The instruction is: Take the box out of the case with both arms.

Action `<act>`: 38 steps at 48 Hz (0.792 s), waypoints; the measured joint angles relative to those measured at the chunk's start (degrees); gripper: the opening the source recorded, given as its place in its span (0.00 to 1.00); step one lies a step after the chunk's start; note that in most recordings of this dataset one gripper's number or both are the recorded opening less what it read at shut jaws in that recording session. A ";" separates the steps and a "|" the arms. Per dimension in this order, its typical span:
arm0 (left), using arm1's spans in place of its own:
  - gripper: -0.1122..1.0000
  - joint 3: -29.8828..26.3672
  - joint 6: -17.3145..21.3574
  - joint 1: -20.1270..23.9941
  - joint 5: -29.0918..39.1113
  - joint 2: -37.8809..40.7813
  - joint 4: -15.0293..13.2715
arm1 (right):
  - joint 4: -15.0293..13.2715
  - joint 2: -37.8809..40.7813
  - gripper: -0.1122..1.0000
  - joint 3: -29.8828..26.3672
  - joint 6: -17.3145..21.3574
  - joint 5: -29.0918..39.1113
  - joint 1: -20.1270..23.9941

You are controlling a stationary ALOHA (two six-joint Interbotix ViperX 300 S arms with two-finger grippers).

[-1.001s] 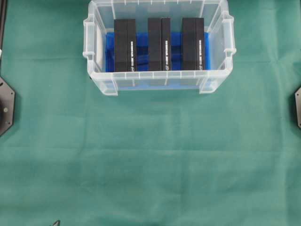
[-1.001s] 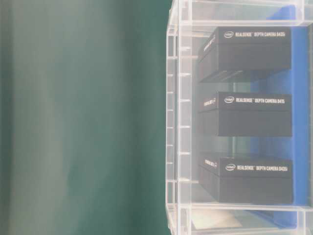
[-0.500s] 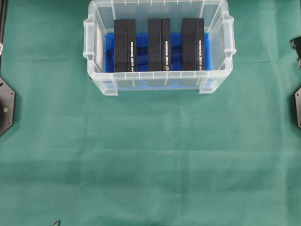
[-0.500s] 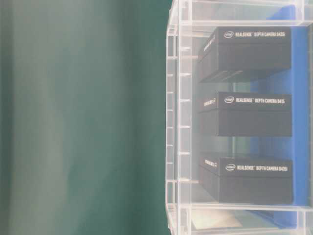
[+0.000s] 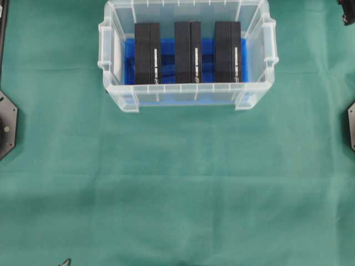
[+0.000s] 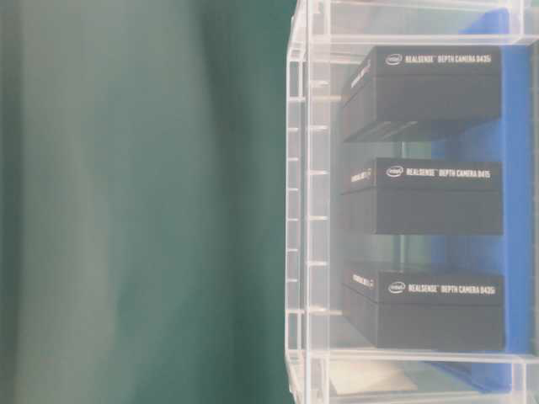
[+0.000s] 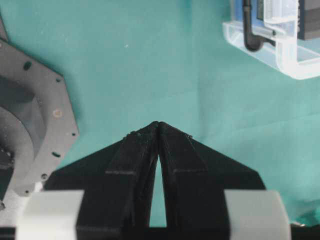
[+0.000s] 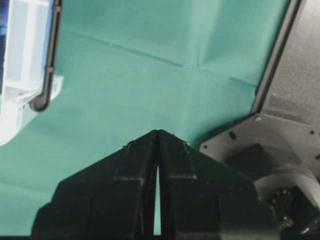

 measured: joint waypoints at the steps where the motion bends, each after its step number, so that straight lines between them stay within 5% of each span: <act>1: 0.10 -0.09 0.35 0.00 0.09 0.35 -0.18 | 0.09 0.00 0.10 0.09 0.00 -0.09 0.00; 17: 0.11 -1.23 0.44 -0.44 3.69 2.72 -1.14 | 3.43 -0.79 0.10 2.64 0.09 -3.25 0.00; 22: 0.24 -1.23 -1.14 -1.49 3.87 2.99 -1.32 | 3.52 -1.05 0.13 3.78 0.26 -4.83 0.00; 32: 0.80 -1.05 -5.62 -3.25 3.96 3.43 -1.32 | 3.52 -1.14 0.64 5.27 2.81 -5.54 -0.09; 38: 0.91 -0.97 -5.98 -3.69 3.69 3.52 -1.32 | 3.25 -1.23 0.92 5.71 4.83 -5.45 -0.09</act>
